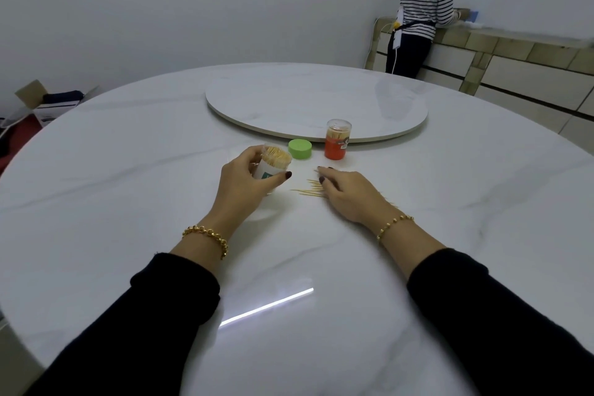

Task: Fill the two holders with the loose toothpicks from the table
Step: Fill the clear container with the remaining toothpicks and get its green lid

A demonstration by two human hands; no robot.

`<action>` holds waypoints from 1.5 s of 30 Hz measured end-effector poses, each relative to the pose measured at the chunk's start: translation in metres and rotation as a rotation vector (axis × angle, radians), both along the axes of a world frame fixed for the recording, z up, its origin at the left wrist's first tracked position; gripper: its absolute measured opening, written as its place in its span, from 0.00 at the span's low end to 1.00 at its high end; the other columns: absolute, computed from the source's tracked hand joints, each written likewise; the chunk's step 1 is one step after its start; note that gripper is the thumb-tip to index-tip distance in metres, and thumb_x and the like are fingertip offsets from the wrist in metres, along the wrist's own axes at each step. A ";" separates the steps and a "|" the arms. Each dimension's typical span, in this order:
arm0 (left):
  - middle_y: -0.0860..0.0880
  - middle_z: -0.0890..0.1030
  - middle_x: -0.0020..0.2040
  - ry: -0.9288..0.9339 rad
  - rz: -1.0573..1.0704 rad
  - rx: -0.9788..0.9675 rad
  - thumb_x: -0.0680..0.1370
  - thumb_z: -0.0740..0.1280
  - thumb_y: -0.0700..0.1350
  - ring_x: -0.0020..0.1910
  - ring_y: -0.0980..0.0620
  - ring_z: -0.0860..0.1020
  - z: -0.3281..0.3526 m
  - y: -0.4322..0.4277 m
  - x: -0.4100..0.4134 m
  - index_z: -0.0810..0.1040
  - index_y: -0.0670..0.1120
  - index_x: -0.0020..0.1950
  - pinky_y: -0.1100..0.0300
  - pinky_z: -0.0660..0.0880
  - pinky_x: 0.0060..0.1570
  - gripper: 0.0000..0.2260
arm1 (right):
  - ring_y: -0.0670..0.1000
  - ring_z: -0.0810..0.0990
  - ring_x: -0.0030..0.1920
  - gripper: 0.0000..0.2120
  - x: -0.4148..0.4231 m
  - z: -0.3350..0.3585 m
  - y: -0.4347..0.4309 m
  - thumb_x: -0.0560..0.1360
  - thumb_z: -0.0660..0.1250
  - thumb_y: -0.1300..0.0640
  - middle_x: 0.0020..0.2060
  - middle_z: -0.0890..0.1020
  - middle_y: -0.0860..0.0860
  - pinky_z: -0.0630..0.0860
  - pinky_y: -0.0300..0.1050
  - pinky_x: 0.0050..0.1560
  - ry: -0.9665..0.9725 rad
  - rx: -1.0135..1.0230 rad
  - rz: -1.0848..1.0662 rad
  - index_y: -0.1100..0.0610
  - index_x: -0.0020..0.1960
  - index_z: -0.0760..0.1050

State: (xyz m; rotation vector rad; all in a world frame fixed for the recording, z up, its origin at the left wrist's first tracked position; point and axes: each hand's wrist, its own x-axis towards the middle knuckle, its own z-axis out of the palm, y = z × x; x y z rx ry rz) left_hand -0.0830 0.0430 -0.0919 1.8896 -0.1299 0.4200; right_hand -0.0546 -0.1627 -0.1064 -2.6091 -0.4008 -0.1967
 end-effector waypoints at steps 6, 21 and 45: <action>0.50 0.81 0.50 -0.007 -0.015 0.017 0.69 0.77 0.48 0.46 0.58 0.79 0.001 -0.004 -0.001 0.77 0.48 0.59 0.74 0.72 0.36 0.21 | 0.43 0.74 0.31 0.14 -0.014 0.008 -0.004 0.79 0.59 0.54 0.32 0.82 0.41 0.71 0.42 0.36 -0.029 0.211 0.021 0.52 0.48 0.84; 0.53 0.81 0.48 -0.012 -0.044 0.031 0.69 0.77 0.47 0.45 0.59 0.79 0.003 -0.011 -0.006 0.77 0.48 0.59 0.74 0.73 0.36 0.20 | 0.59 0.73 0.45 0.13 -0.022 0.001 -0.031 0.81 0.52 0.55 0.41 0.75 0.55 0.64 0.49 0.45 0.059 0.121 -0.162 0.62 0.47 0.71; 0.51 0.80 0.50 -0.011 -0.080 0.068 0.69 0.76 0.48 0.47 0.57 0.78 0.002 -0.016 -0.009 0.76 0.47 0.62 0.73 0.74 0.36 0.23 | 0.53 0.79 0.46 0.07 -0.005 -0.002 -0.017 0.73 0.71 0.63 0.46 0.81 0.54 0.72 0.34 0.48 -0.196 0.088 0.076 0.60 0.51 0.84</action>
